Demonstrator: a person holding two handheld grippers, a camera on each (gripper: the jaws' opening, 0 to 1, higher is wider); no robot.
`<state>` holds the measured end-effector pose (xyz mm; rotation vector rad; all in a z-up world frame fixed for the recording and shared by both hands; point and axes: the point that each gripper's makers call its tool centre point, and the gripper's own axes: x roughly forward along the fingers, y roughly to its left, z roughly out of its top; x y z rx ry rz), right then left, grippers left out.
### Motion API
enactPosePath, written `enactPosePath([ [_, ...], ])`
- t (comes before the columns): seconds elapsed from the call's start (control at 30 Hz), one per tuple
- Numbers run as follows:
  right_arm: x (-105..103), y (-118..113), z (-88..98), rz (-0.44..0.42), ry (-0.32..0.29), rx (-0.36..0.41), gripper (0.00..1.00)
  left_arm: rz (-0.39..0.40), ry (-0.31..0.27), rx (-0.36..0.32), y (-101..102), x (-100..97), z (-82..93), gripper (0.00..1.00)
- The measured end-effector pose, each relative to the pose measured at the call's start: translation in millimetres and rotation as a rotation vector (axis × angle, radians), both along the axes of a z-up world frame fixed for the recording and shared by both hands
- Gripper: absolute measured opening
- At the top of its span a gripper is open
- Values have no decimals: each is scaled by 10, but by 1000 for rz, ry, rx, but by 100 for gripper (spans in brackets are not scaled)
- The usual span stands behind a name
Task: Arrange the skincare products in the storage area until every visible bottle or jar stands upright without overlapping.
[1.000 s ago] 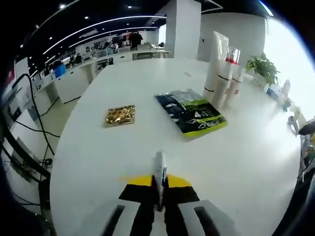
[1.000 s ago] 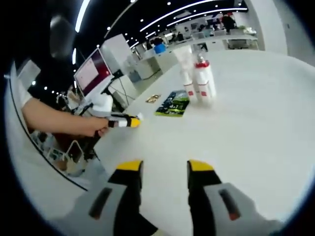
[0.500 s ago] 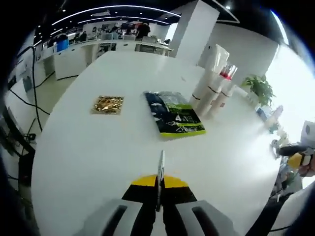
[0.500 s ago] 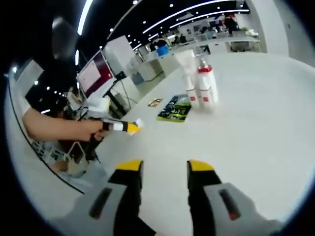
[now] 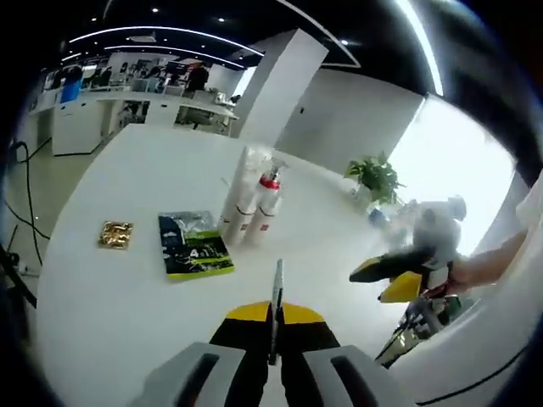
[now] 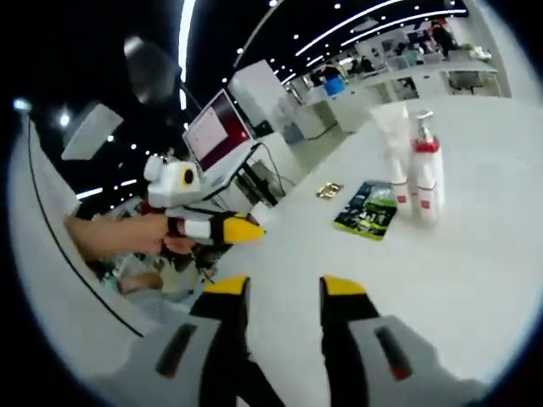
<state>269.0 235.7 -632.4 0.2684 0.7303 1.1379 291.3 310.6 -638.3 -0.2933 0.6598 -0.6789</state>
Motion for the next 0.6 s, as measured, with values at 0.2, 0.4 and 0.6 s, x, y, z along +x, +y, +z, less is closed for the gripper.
enactPosePath([
  [0.2, -105, 135, 302, 91, -38, 66, 31, -47, -34, -75, -331, -228, 315, 2],
  [0.4, -209, 163, 504, 128, -12, 139, 26, -44, -52, -104, -506, -328, 429, 2],
  [0.6, -230, 144, 519, 138, -11, 137, 25, -75, -65, -121, -631, -392, 472, 2],
])
